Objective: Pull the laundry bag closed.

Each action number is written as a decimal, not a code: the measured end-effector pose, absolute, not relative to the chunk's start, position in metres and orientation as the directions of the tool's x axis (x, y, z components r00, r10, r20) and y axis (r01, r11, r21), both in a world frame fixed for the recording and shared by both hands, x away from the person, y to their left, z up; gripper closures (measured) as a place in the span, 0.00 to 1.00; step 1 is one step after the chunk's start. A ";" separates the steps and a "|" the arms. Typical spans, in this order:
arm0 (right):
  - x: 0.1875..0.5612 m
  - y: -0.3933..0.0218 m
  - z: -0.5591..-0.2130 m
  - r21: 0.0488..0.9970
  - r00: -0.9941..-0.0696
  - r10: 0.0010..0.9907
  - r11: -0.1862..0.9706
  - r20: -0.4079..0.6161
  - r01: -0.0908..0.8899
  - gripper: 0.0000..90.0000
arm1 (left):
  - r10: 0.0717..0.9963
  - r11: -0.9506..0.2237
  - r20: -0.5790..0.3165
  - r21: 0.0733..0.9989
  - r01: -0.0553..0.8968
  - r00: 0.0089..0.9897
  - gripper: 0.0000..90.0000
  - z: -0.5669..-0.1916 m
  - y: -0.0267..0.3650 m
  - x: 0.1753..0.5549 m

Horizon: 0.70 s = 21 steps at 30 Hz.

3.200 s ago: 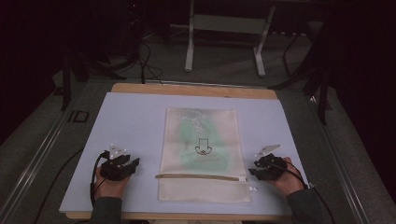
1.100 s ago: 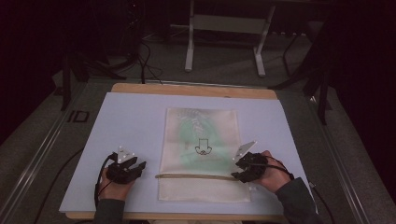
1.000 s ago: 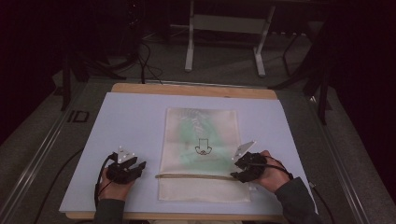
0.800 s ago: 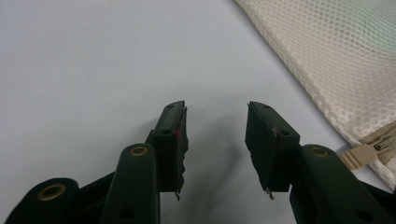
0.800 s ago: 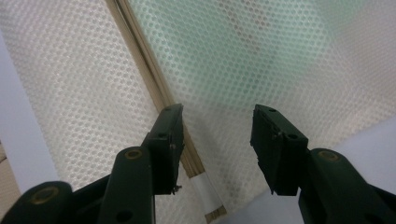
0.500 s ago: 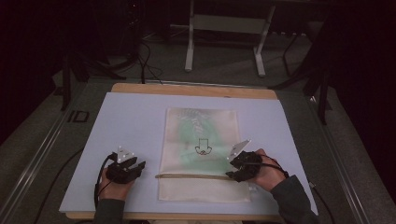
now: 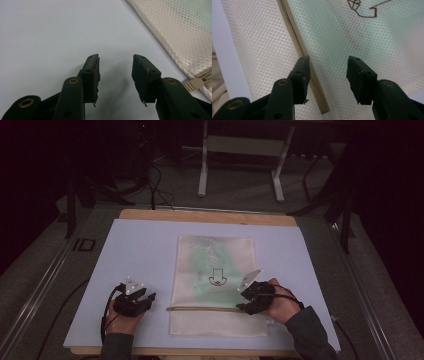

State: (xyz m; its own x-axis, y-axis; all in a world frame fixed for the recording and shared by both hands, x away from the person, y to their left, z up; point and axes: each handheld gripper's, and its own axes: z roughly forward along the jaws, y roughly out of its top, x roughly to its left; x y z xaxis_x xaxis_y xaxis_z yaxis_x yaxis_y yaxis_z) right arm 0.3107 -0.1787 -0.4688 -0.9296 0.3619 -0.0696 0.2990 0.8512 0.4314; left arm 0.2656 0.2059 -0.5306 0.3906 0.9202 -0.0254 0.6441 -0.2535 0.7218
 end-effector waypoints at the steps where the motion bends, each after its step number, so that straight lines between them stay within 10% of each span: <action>1: 0.311 -0.177 -0.469 0.431 -0.931 0.358 0.853 -0.071 0.295 0.60 | 0.920 -0.254 -0.025 0.722 0.644 0.391 0.63 -0.531 0.206 0.266; 21: 0.309 -0.153 -0.469 0.433 -0.951 0.301 0.867 -0.067 0.244 0.58 | 0.919 -0.258 -0.021 0.725 0.639 0.394 0.63 -0.530 0.205 0.265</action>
